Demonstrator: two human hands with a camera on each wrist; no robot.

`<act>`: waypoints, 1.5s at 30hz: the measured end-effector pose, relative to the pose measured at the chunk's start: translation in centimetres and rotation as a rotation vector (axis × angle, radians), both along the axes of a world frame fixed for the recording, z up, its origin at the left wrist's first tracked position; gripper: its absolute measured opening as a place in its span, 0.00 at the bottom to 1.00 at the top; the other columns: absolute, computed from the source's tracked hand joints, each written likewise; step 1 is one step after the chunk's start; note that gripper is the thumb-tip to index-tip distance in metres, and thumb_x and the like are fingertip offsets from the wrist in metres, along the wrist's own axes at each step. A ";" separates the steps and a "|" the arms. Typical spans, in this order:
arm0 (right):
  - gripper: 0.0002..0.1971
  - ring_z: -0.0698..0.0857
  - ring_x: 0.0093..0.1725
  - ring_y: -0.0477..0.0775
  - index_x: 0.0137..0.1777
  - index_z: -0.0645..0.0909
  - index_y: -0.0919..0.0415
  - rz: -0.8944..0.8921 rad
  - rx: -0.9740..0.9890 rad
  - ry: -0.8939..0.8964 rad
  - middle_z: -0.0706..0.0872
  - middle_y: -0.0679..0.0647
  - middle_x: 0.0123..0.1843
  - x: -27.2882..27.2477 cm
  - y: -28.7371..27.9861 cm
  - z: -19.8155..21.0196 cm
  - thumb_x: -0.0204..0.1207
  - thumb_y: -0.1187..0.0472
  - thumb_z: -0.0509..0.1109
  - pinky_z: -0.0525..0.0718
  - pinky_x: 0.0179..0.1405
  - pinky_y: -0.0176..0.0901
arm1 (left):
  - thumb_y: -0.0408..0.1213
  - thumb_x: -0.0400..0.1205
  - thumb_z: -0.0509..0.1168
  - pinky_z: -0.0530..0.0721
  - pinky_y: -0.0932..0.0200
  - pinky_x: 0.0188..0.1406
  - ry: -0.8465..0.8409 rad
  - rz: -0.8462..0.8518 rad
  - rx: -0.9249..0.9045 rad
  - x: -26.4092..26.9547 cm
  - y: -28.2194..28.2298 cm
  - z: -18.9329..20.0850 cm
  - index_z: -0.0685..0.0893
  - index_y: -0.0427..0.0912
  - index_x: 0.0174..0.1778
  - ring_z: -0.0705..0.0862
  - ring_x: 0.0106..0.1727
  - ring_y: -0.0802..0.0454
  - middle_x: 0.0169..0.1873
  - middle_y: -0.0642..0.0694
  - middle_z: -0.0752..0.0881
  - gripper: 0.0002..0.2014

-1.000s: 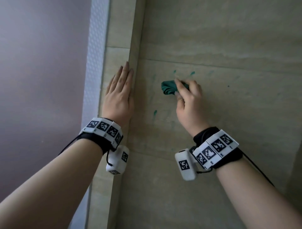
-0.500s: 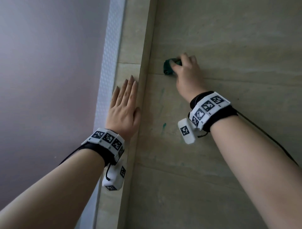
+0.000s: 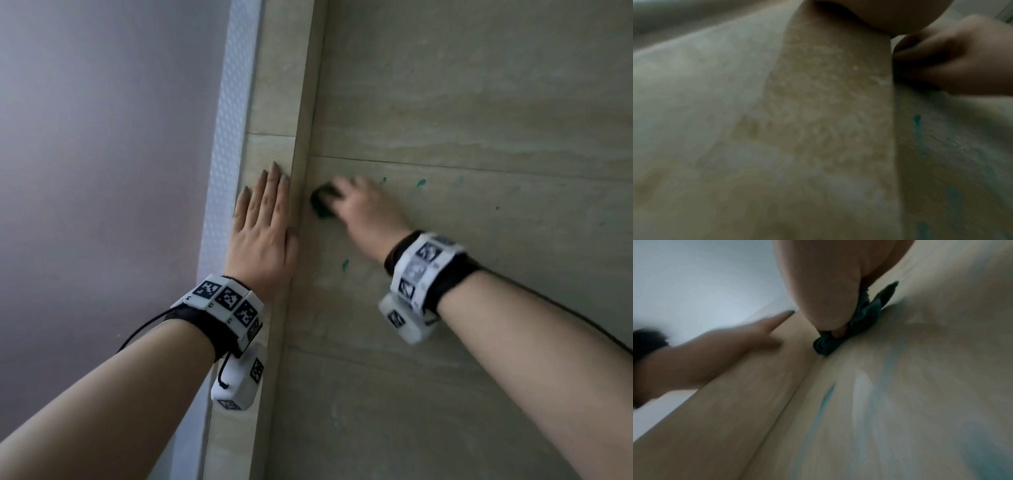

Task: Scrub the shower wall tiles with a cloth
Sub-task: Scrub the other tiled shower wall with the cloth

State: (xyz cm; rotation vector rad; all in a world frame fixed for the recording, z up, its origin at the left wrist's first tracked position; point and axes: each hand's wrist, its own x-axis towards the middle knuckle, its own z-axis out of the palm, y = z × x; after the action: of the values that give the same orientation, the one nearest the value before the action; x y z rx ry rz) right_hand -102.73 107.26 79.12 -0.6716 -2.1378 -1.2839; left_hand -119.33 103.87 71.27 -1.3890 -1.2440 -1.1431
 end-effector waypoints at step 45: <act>0.24 0.75 0.60 0.71 0.65 0.84 0.61 0.075 0.070 0.584 0.79 0.66 0.65 4.1 1.4 4.1 0.73 0.79 0.61 0.72 0.57 0.57 | 0.40 0.85 0.43 0.39 0.53 0.83 -0.015 -0.015 0.013 0.3 0.1 -0.6 0.52 0.33 0.83 0.47 0.84 0.48 0.82 0.44 0.47 0.29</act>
State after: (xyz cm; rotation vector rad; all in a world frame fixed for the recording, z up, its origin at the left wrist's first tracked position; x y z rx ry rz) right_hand -98.64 108.68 83.24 -0.8102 -1.6169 -0.9648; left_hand -119.05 103.94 70.70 -1.3846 -1.2368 -1.1716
